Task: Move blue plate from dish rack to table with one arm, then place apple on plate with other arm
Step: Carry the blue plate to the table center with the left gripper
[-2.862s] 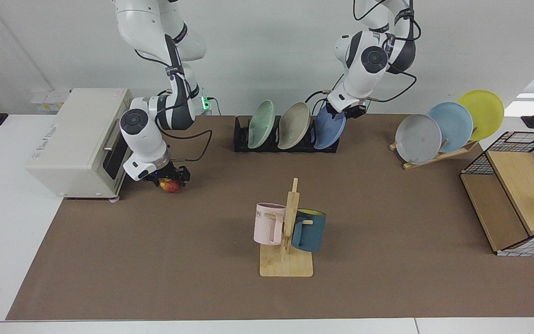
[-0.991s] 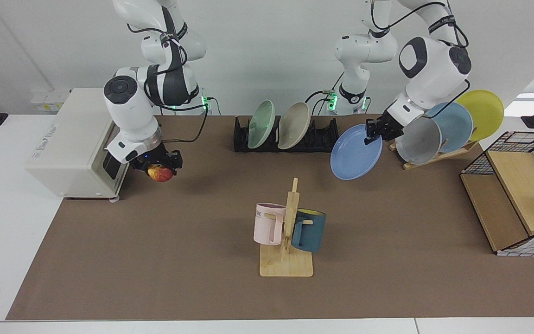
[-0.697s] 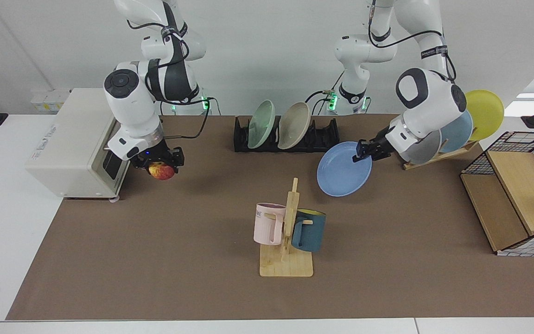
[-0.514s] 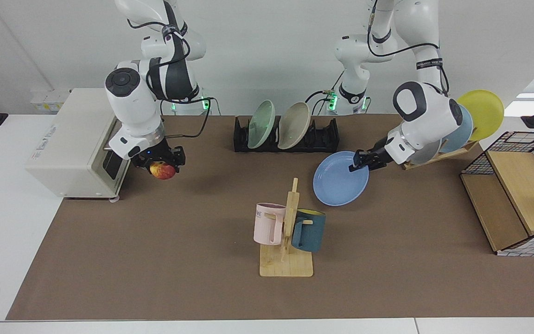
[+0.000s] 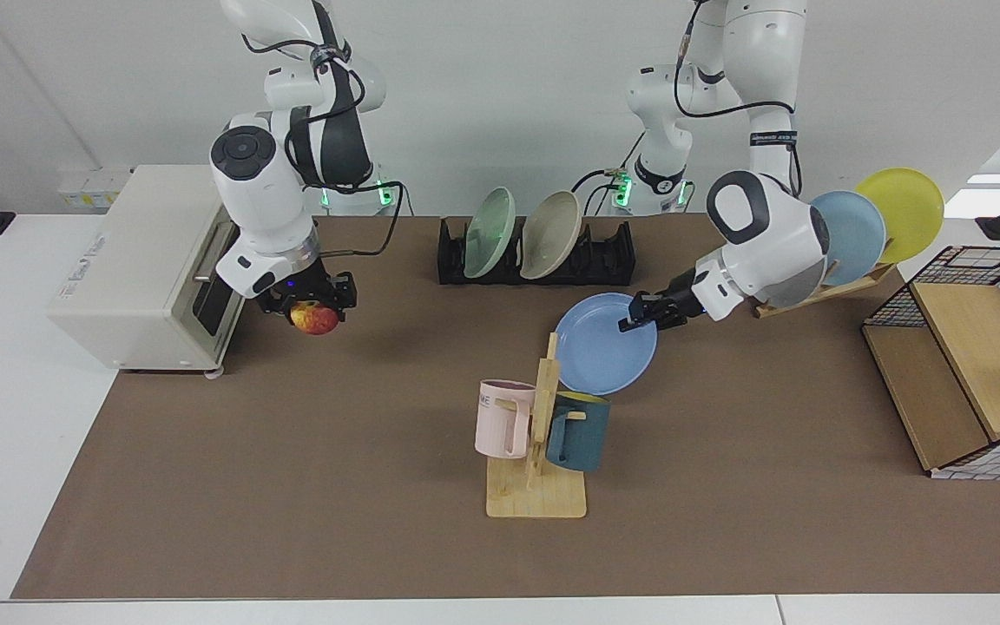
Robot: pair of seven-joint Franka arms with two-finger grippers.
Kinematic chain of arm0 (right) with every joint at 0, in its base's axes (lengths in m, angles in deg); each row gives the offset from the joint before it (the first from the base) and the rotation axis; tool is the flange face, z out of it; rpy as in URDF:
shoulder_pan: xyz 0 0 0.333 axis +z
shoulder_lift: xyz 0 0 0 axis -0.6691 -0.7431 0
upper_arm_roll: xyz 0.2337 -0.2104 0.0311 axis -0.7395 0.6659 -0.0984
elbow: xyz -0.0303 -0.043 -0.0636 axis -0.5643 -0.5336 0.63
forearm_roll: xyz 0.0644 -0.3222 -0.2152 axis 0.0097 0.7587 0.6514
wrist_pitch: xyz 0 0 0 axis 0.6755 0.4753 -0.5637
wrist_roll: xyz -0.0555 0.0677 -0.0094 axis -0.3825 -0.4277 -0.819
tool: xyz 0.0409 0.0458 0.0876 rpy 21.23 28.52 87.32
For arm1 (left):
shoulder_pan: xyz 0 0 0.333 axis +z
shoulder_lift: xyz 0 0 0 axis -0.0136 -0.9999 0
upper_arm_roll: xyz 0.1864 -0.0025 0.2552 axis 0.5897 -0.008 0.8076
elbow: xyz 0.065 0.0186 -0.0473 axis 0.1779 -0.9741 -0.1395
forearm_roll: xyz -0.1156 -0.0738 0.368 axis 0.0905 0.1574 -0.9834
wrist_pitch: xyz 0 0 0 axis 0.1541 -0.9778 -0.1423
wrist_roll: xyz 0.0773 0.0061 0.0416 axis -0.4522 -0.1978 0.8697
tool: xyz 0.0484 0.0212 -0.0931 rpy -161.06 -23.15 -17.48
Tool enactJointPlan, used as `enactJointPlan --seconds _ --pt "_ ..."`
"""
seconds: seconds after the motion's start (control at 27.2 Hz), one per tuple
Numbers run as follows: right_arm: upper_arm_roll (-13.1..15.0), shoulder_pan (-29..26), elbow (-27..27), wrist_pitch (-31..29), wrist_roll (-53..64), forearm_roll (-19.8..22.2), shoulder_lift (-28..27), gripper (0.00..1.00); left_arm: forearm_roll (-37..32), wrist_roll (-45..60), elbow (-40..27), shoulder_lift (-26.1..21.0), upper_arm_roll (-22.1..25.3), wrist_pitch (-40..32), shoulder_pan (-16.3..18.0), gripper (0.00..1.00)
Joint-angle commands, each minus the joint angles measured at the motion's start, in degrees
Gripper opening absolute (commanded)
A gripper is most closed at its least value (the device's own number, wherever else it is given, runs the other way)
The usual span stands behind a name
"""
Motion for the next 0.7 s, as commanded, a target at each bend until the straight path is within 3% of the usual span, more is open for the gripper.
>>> enactJointPlan --seconds 0.0,0.15,0.26,0.33,0.55,0.66 --pt "-1.35 -0.36 0.31 1.11 -2.94 -0.11 0.52 0.0 1.08 1.93 -1.54 -0.5 -2.6 9.63 -4.56 0.0" --pt "-2.06 -0.36 0.22 1.11 -3.3 -0.11 0.6 0.0 1.08 3.34 -1.89 -0.85 -3.92 10.6 -5.27 0.02" --pt "-2.15 -0.36 0.05 1.11 -3.91 -0.2 0.78 0.0 1.08 3.61 -2.07 -0.94 -4.45 10.69 -5.27 0.12" --pt "-2.41 -0.36 -0.04 1.11 -4.0 -0.11 0.96 0.0 1.08 3.69 -2.33 -0.94 -4.62 10.78 -5.36 0.15" --pt "-2.85 -0.36 -0.31 1.11 -4.7 -0.11 0.96 0.0 0.47 5.01 -2.86 -0.94 -5.85 12.45 -5.62 0.46" --pt "-3.03 -0.36 -0.31 1.11 -4.7 -0.2 1.04 0.0 0.29 5.45 -2.77 -0.94 -5.86 12.45 -5.62 0.52"
